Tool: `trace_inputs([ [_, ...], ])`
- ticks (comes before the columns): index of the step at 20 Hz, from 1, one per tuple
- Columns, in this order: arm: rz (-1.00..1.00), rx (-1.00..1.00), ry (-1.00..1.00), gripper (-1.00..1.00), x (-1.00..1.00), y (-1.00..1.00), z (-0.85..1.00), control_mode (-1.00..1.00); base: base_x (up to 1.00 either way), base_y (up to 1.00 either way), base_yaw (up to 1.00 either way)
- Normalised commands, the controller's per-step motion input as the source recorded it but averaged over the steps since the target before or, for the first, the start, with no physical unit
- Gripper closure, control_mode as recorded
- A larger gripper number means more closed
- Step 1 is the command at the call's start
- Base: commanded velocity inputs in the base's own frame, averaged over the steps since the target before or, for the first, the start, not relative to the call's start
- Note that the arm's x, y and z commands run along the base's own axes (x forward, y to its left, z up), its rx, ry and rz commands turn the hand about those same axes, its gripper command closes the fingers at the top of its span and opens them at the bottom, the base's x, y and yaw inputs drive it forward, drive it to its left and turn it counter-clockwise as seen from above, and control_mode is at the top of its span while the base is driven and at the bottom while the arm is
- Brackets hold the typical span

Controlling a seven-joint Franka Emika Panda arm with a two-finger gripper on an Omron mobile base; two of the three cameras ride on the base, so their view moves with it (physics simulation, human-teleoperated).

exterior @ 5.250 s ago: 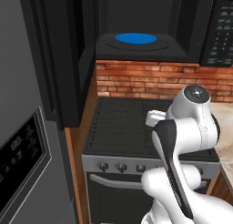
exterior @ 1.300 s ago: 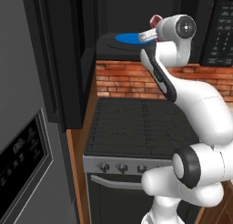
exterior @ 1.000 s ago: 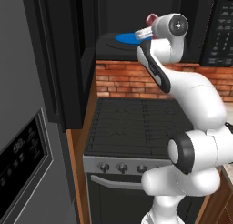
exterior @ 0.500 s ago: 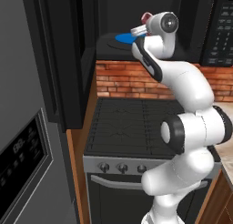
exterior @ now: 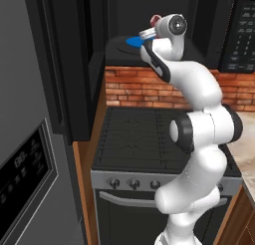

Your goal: Transport the steak from the fridge to the microwave and turn on the microwave.

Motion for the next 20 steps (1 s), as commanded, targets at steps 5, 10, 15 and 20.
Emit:
trace_inputs([
  [5, 0.00, 0.00, 0.00, 1.00, 0.34, 0.00, -0.20, -1.00, 0.00, 0.00, 0.00],
  [10, 0.00, 0.00, 0.01, 1.00, 0.29, 0.00, -0.14, -1.00, 0.00, 0.00, 0.00],
  [15, 0.00, 0.00, 0.00, 1.00, 0.32, 0.00, -0.06, -1.00, 0.00, 0.00, 0.00],
  [20, 0.00, 0.00, 0.00, 1.00, 0.34, 0.00, 0.00, -1.00, 0.00, 0.00, 0.00],
])
